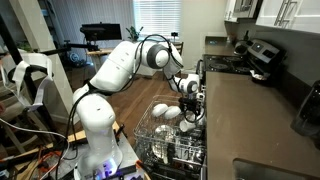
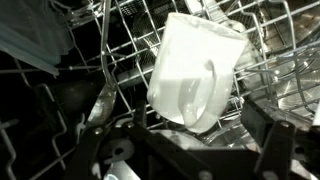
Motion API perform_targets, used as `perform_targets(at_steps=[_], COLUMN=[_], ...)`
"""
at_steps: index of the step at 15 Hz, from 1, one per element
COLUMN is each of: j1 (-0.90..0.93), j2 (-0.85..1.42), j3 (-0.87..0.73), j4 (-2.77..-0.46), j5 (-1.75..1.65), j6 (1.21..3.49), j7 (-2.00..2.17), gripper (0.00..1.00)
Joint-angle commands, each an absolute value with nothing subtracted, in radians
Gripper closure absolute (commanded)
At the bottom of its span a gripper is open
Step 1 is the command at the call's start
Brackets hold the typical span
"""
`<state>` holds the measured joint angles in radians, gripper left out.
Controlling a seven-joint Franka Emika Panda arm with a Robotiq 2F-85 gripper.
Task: Pick the cup in the dishwasher and put it on the counter
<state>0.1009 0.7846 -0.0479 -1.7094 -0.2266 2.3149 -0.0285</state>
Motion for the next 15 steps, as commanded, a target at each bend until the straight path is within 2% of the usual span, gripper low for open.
perform_targets(at_steps=[1, 2, 7, 11, 12, 13, 15], j1=[0.120, 0.121, 0.139, 0.155, 0.156, 0.156, 0.158], j2=[0.815, 0.818, 0.818, 0.817, 0.818, 0.819, 0.813], j3=[-0.068, -0.070, -0.075, -0.086, -0.088, -0.089, -0.093], j4=[-1.688, -1.688, -1.681, -1.671, -1.671, -1.672, -1.680], j5=[-0.253, -0.253, -0.254, -0.261, -0.262, -0.263, -0.269], j6=[2.339, 2.340, 2.318, 2.322, 2.321, 2.322, 2.322], j7=[0.010, 0.010, 0.031, 0.046, 0.049, 0.049, 0.052], gripper=[0.35, 0.44, 0.73, 0.81, 0.76, 0.91, 0.95])
